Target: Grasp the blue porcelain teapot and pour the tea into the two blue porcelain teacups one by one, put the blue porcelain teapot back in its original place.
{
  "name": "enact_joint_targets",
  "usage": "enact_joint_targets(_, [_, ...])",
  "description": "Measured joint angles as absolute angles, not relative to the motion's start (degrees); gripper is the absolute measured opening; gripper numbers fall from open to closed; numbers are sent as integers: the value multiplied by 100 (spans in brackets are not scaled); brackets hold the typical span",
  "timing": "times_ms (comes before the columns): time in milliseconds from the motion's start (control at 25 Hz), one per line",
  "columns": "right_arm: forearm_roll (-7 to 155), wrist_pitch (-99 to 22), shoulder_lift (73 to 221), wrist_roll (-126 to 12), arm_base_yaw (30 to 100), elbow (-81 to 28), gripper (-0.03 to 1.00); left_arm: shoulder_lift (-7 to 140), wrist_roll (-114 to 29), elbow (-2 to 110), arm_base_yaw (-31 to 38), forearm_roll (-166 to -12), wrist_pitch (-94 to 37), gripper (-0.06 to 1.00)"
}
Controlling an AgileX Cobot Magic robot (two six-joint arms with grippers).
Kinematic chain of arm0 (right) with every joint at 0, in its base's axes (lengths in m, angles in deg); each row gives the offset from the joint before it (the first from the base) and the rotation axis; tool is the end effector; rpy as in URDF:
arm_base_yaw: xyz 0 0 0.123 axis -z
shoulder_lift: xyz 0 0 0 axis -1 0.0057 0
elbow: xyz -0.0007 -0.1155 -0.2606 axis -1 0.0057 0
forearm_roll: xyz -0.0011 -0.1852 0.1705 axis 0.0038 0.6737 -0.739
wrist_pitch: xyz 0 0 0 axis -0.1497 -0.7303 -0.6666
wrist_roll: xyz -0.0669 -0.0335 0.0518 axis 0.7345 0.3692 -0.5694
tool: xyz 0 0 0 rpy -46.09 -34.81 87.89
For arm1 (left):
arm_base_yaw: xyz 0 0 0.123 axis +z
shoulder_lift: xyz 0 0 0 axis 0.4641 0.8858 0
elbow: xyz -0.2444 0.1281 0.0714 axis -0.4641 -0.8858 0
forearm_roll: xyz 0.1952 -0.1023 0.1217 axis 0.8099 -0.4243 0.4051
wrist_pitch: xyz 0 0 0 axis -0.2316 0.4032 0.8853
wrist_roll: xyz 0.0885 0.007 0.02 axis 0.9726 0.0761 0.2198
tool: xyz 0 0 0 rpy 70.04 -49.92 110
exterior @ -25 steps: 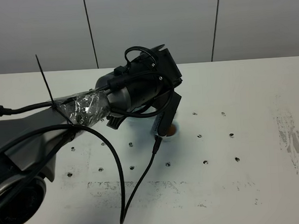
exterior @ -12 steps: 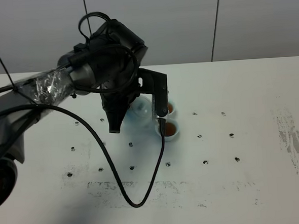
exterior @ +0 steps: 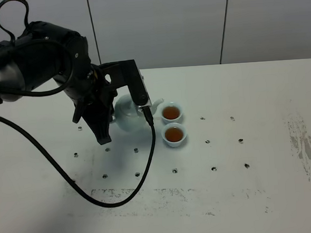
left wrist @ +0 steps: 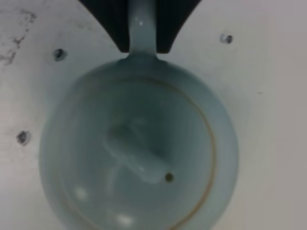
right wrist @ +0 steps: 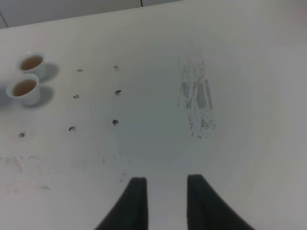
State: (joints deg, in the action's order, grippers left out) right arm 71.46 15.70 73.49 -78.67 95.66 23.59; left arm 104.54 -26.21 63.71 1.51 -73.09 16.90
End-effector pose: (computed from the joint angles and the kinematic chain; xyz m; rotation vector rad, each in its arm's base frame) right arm -0.0097 0.0155 0.2804 0.0706 2.0512 0.1356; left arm 0.3796 -0.1829 0.2369 1.7166 2.1338 0.1719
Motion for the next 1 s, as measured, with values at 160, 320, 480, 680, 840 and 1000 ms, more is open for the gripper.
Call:
enact_joint_targets(160, [7146, 1570, 7349, -7867, 9566, 2359, 22, 10454, -2741, 5937, 179, -7743, 1165, 13])
enact_joint_targets(320, [7146, 1570, 7349, -7867, 9566, 2359, 22, 10482, -2866, 5637, 179, -7893, 681, 13])
enact_joint_targets(480, [7146, 1570, 7349, -7872, 9566, 2359, 22, 10598, -2921, 5488, 190, -7936, 580, 13])
enact_joint_targets(680, [7141, 1570, 7349, -7872, 9566, 2359, 22, 10813, -3049, 5402, 208, -8012, 567, 13])
enact_joint_targets(840, [7141, 1570, 7349, -7872, 9566, 2359, 22, 10948, -3085, 5396, 225, -8012, 552, 13])
enact_joint_targets(1000, [7141, 1570, 7349, -7872, 9566, 2359, 22, 10953, -3097, 5385, 230, -8012, 544, 13])
